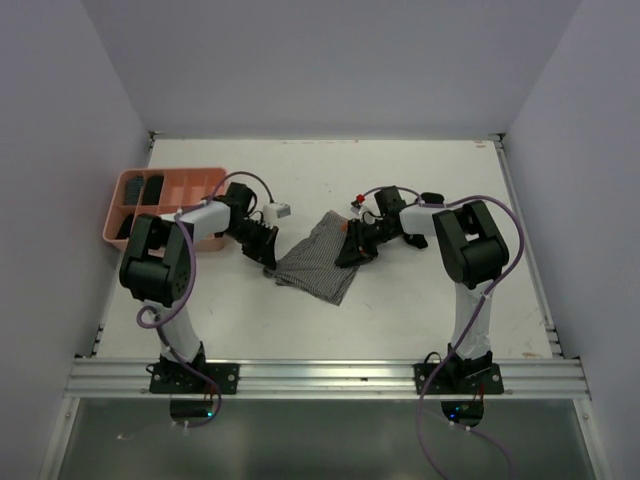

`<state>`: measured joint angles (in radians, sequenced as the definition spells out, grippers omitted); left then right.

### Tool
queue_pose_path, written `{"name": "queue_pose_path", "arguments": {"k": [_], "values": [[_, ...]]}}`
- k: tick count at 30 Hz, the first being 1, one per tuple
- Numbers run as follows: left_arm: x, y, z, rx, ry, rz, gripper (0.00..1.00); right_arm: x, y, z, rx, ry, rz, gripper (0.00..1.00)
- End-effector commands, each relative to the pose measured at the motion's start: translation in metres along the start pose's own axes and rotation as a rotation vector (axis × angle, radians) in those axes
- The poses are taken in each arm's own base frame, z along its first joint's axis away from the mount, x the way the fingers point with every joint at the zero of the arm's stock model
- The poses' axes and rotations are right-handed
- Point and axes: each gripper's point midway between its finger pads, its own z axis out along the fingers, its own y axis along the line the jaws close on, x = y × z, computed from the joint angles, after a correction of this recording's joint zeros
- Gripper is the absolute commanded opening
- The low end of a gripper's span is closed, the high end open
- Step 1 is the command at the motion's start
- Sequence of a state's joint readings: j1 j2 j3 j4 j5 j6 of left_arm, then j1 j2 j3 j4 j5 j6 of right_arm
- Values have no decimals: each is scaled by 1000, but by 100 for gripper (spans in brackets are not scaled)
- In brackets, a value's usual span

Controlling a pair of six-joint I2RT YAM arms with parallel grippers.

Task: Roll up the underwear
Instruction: Fold the underwear

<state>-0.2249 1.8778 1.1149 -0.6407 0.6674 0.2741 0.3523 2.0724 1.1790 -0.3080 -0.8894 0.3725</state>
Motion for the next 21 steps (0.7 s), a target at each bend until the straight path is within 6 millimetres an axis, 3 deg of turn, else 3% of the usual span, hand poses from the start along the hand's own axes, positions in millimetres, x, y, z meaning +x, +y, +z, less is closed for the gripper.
{"name": "queue_pose_path", "arguments": {"k": [1, 3, 5, 8, 9, 14, 18, 19, 21], "values": [[-43, 2, -23, -245, -83, 197, 0, 27, -46, 7, 173, 69, 48, 33], [-46, -2, -26, -346, -72, 266, 0, 26, -44, 5, 172, 67, 42, 33], [-52, -24, -21, -410, -67, 375, 0, 27, -43, 5, 175, 70, 42, 34], [-44, -48, -4, -476, -7, 487, 0, 26, -45, 4, 187, 72, 43, 34], [-35, -59, 6, -477, 30, 531, 0, 25, -45, 4, 189, 72, 43, 34], [3, -66, 31, -473, 164, 589, 0, 22, -46, 1, 207, 73, 37, 34], [23, -66, 40, -428, 227, 603, 29, 21, -47, 0, 210, 76, 35, 34], [21, -69, 38, -420, 211, 607, 41, 21, -47, 0, 210, 77, 36, 34], [14, -72, 31, -431, 175, 617, 55, 20, -47, 0, 210, 77, 33, 34]]}}
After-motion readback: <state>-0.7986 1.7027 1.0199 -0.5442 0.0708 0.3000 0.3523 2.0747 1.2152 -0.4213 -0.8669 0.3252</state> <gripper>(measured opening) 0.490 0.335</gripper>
